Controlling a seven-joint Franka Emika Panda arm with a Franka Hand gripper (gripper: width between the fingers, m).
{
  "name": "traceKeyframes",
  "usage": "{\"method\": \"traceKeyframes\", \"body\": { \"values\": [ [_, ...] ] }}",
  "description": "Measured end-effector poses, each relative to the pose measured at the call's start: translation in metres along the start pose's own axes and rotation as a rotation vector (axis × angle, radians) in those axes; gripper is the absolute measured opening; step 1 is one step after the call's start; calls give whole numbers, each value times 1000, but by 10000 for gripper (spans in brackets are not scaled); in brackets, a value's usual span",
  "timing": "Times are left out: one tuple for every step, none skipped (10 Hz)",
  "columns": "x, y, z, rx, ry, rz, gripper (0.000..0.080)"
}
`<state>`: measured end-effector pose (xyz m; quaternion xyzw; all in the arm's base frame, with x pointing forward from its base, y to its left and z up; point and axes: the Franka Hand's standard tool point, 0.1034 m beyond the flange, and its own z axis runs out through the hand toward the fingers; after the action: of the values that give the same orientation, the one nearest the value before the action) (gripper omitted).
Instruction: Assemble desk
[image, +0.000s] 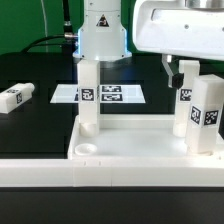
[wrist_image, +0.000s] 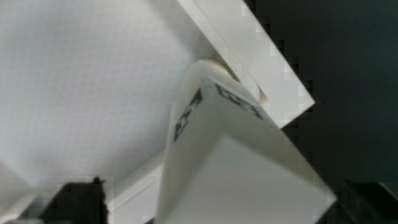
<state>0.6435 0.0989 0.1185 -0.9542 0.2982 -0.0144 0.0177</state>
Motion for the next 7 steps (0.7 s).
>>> {"method": "traceKeyframes", "body": {
  "values": [
    [-2, -2, 0, -9, 5, -121, 648],
    [-3, -2, 0, -11, 5, -235, 648],
    [-2, -2, 0, -16, 11, -331, 648],
    [-2, -2, 0, -17, 12, -409, 648],
    [-2, -3, 0, -19, 12, -480, 648],
    [-2, -2, 0, -29, 15, -552, 648],
    [-2, -3, 1, -31, 20, -608, 609]
  ]
}}
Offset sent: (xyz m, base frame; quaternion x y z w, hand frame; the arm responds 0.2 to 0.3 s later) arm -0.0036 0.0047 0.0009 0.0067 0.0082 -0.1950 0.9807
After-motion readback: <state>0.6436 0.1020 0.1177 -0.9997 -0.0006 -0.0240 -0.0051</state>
